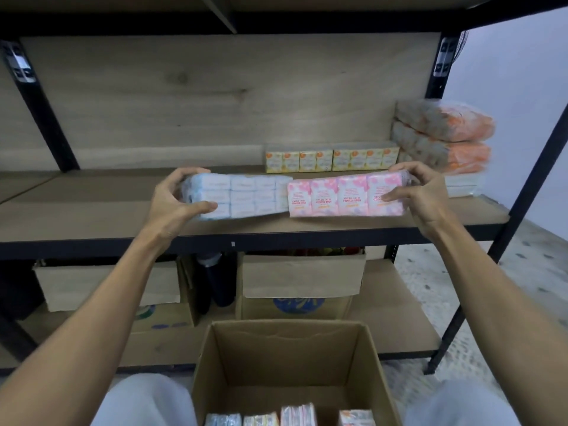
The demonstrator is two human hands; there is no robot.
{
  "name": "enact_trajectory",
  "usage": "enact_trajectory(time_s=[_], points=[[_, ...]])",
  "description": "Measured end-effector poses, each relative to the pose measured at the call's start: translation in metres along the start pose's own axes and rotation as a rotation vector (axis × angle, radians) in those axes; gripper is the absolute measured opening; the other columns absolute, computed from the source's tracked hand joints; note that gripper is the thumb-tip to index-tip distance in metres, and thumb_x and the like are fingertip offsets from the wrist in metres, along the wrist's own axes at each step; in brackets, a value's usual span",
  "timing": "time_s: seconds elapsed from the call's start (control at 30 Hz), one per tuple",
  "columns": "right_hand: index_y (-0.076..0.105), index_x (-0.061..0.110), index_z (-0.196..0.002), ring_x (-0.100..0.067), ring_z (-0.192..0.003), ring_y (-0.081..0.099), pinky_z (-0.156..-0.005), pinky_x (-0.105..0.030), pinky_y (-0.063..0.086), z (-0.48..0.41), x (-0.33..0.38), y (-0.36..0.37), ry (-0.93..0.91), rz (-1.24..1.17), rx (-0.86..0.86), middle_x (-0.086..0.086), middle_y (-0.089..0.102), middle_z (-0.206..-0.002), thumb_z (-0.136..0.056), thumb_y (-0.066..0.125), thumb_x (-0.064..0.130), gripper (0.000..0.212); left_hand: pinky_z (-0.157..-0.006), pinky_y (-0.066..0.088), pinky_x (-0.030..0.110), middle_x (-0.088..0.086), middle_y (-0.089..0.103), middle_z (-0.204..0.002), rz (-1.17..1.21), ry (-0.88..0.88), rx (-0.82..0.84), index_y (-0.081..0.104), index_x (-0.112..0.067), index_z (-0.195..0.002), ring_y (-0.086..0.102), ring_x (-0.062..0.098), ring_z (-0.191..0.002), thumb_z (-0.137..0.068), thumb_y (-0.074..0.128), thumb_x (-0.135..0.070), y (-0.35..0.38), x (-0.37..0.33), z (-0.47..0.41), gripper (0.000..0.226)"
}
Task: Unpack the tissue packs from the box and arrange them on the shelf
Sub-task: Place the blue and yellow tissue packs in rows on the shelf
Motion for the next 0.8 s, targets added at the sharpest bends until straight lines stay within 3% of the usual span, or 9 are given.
enact_trajectory(time_s=[0.1, 0.23, 0.4, 0.47, 0.6, 0.7, 0.8], points=[[0.065, 0.026, -0.077, -0.026, -0.105, 0.060, -0.075, -0.046, 0.054, -0.012, -0.018, -0.002, 0.026, 0.038, 0.030, 0.006, 0.064, -0.094, -0.052, 0.072, -0.016, 0.049, -0.074, 0.049, 0.013, -0.013, 0.061, -0.118, -0.014, -0.017, 0.053, 0.061, -0.027, -0.105, 0.056, -0.005, -0.101, -0.057, 0.074, -0.009, 0.000, 0.020, -0.012, 0.053], [0.065, 0.024, -0.079, -0.020, -0.101, 0.061, -0.076, -0.040, 0.054, -0.023, -0.034, 0.003, 0.049, 0.103, 0.077, 0.006, 0.065, -0.095, -0.054, 0.071, -0.016, 0.048, -0.087, 0.045, 0.012, -0.004, 0.060, -0.125, -0.077, -0.050, 0.068, 0.065, -0.029, -0.107, 0.055, -0.003, -0.104, -0.054, 0.071, -0.005, 0.003, 0.045, -0.025, 0.059], [0.066, 0.021, -0.088, -0.012, -0.100, 0.060, -0.068, -0.026, 0.054, -0.036, -0.043, 0.007, 0.067, 0.232, 0.092, 0.003, 0.066, -0.107, -0.062, 0.068, -0.018, 0.046, -0.084, 0.041, 0.005, 0.001, 0.058, -0.121, -0.169, -0.058, 0.051, 0.068, -0.035, -0.097, 0.054, -0.012, -0.098, -0.059, 0.070, 0.015, 0.004, 0.060, -0.038, 0.062], [0.067, 0.018, -0.091, -0.011, -0.103, 0.060, -0.068, -0.021, 0.051, -0.042, -0.046, 0.007, 0.063, 0.274, 0.099, 0.004, 0.066, -0.112, -0.064, 0.066, -0.017, 0.044, -0.087, 0.044, 0.012, -0.004, 0.059, -0.121, -0.187, -0.071, 0.055, 0.069, -0.042, -0.092, 0.055, -0.005, -0.104, -0.059, 0.069, 0.018, 0.000, 0.067, -0.045, 0.069], [0.067, 0.023, -0.090, -0.013, -0.107, 0.061, -0.081, -0.030, 0.054, -0.050, -0.050, 0.007, 0.057, 0.353, 0.119, 0.007, 0.065, -0.115, -0.066, 0.067, -0.012, 0.043, -0.093, 0.046, 0.028, -0.010, 0.058, -0.127, -0.255, -0.093, 0.086, 0.067, -0.046, -0.093, 0.055, 0.010, -0.115, -0.059, 0.068, 0.017, -0.003, 0.080, -0.054, 0.071], [0.067, 0.030, -0.089, -0.014, -0.104, 0.062, -0.088, -0.037, 0.055, -0.054, -0.046, 0.009, 0.071, 0.405, 0.151, 0.008, 0.065, -0.113, -0.068, 0.076, -0.001, 0.039, -0.091, 0.044, 0.024, -0.012, 0.054, -0.131, -0.236, -0.127, 0.132, 0.066, -0.042, -0.098, 0.054, 0.008, -0.115, -0.058, 0.070, 0.006, -0.004, 0.078, -0.054, 0.063], [0.066, 0.035, -0.096, -0.016, -0.107, 0.062, -0.092, -0.040, 0.053, -0.059, -0.042, 0.015, 0.125, 0.363, 0.138, 0.006, 0.062, -0.121, -0.062, 0.087, 0.031, 0.040, -0.083, 0.044, 0.015, -0.014, 0.059, -0.121, 0.001, -0.223, 0.157, 0.065, -0.034, -0.110, 0.056, 0.000, -0.105, -0.062, 0.069, -0.011, -0.002, 0.067, -0.053, 0.054]])
Point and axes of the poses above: each hand's wrist, its own z-axis away from the middle knuckle, its own y-axis out of the palm, x = y × z, the point moved 2 cm from there along -z, towards the middle knuckle
